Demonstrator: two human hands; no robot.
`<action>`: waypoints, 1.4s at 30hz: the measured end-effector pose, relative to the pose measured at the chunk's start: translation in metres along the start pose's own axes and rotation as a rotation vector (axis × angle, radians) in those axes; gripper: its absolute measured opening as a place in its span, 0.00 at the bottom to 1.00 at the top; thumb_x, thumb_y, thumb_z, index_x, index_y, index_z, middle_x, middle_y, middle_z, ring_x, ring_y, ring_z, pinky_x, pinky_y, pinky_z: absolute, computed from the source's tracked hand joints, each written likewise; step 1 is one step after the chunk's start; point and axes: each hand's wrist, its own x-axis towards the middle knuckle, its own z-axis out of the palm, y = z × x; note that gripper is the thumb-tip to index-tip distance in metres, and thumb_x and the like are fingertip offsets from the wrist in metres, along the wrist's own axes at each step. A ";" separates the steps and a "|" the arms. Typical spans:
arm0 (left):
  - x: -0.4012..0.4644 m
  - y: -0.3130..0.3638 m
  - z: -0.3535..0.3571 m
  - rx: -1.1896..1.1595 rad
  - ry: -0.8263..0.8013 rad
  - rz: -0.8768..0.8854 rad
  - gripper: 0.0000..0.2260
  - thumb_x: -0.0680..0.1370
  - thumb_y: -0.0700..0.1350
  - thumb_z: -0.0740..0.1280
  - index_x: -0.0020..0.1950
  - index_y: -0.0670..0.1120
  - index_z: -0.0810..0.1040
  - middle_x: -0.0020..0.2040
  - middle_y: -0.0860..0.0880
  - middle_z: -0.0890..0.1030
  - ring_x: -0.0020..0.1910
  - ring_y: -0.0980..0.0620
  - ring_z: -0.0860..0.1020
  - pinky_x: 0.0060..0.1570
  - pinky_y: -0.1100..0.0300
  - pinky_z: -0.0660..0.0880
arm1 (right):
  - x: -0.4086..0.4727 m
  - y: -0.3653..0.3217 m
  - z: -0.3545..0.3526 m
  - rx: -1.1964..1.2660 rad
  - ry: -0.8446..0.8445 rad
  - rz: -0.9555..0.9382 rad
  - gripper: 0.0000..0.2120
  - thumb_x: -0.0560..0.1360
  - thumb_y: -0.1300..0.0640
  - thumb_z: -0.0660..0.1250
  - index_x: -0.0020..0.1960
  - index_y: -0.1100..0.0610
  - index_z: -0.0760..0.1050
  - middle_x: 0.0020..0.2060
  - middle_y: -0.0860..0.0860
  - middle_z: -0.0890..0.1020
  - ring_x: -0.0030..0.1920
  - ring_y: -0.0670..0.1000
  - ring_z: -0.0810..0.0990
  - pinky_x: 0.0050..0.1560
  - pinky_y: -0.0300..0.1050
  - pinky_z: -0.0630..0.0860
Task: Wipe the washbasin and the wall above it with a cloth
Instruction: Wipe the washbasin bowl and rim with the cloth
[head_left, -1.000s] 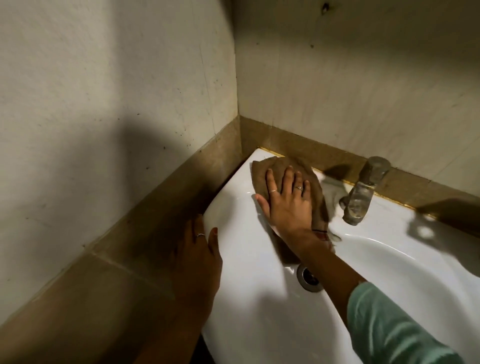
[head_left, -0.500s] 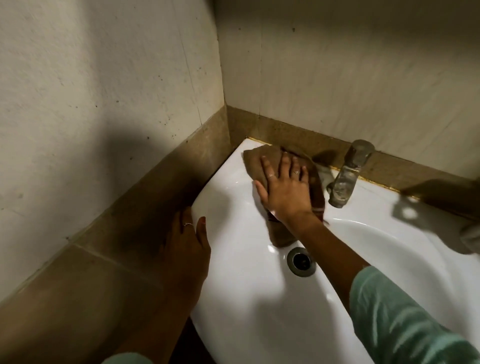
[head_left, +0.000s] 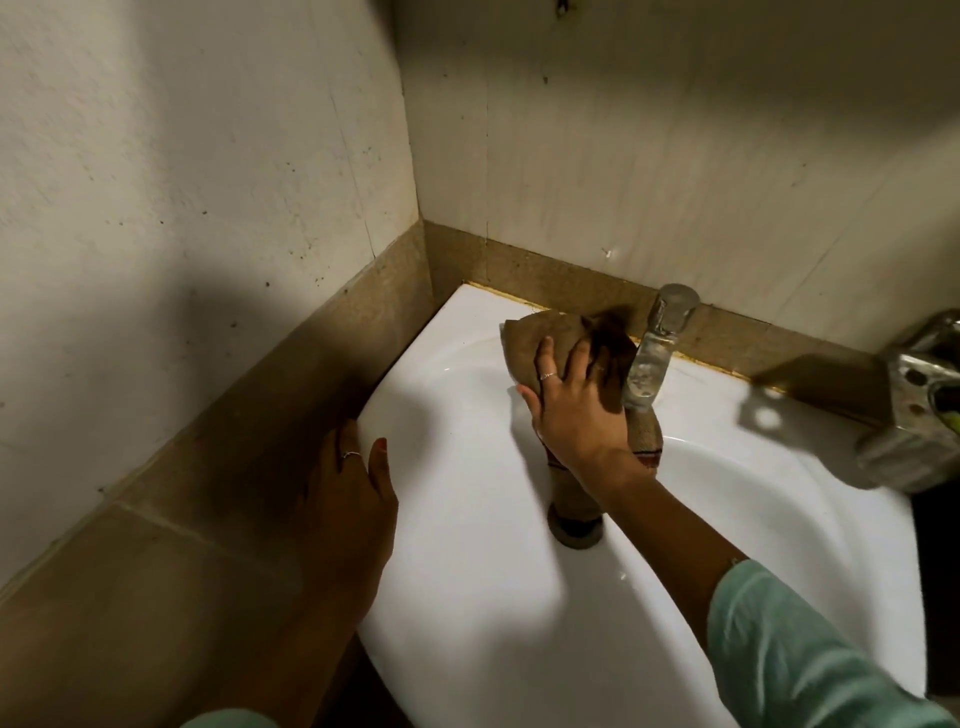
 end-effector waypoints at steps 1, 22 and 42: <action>0.000 0.000 0.000 -0.001 -0.002 -0.001 0.29 0.77 0.56 0.49 0.71 0.40 0.66 0.69 0.39 0.69 0.66 0.38 0.70 0.62 0.45 0.68 | -0.004 0.001 0.001 -0.008 0.005 0.001 0.31 0.78 0.41 0.52 0.74 0.59 0.61 0.65 0.70 0.70 0.63 0.68 0.72 0.57 0.62 0.75; 0.003 -0.002 0.000 0.016 -0.052 -0.055 0.31 0.75 0.60 0.47 0.72 0.43 0.65 0.69 0.41 0.70 0.64 0.39 0.72 0.60 0.45 0.73 | 0.063 -0.048 -0.012 0.180 0.058 -0.319 0.36 0.77 0.34 0.37 0.76 0.54 0.58 0.71 0.67 0.63 0.70 0.69 0.62 0.72 0.60 0.55; 0.002 0.002 0.000 -0.043 -0.015 -0.102 0.24 0.80 0.53 0.54 0.72 0.41 0.64 0.70 0.38 0.67 0.66 0.38 0.69 0.64 0.47 0.67 | 0.014 -0.004 0.020 -0.118 0.156 -0.241 0.29 0.78 0.43 0.56 0.75 0.55 0.61 0.68 0.68 0.68 0.63 0.72 0.71 0.59 0.65 0.72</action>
